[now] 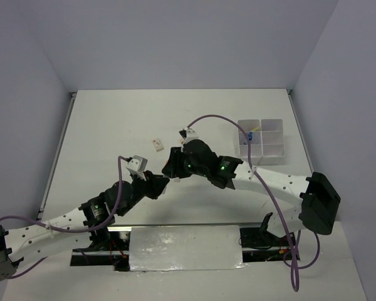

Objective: Sort the stationery into containers
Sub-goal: Pick up the pen from the center of the board, then place the pen in the storage box.

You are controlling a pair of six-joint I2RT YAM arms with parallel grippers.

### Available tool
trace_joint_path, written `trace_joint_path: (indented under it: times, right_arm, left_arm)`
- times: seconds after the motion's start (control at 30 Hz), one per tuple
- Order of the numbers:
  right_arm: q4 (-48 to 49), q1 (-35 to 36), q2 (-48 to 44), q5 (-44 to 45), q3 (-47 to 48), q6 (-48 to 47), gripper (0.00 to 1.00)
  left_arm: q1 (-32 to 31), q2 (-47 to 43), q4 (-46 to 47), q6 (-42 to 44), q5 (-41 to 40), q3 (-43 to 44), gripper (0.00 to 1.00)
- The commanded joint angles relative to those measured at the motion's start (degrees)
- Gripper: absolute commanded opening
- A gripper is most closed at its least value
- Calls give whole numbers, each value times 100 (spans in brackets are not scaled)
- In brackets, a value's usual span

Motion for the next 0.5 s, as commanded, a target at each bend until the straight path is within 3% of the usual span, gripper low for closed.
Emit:
trace_joint_path:
  times: [0.0, 0.1, 0.13, 0.2, 0.23, 0.27, 0.3, 0.33, 0.43, 0.47]
  right_arm:
    - [338, 25, 157, 89, 334, -104, 46]
    - [557, 16, 236, -200, 299, -227, 6]
    - [714, 25, 219, -271, 264, -314, 0]
    - [968, -10, 105, -655, 107, -472, 0]
    - [1118, -54, 61, -745, 45, -630, 0]
    - [1120, -115, -27, -746, -17, -692, 0]
    - [1059, -290, -289, -468, -209, -754, 0]
    - [997, -431, -448, -274, -333, -859, 0]
    - [830, -1264, -1309, 900, -869, -1175, 0]
    - [812, -1502, -1772, 1271, -1131, -1237, 0]
  left_arm:
    - [-26, -122, 510, 195, 261, -22, 0]
    - [-26, -148, 475, 274, 287, -4, 0]
    - [-26, -157, 457, 300, 314, -4, 0]
    - [-26, -148, 361, 344, 253, 48, 23]
    - [-26, -122, 91, 318, 17, 101, 42]
    - [-26, -87, -103, 248, -116, 276, 77]
    - [-26, -69, -332, 195, -256, 390, 94]
    - [-34, 0, -926, 30, -571, 661, 99]
    - [-26, 141, -2184, -584, -1038, 1407, 99]
    - [-34, 255, -3128, -770, -1266, 1602, 99]
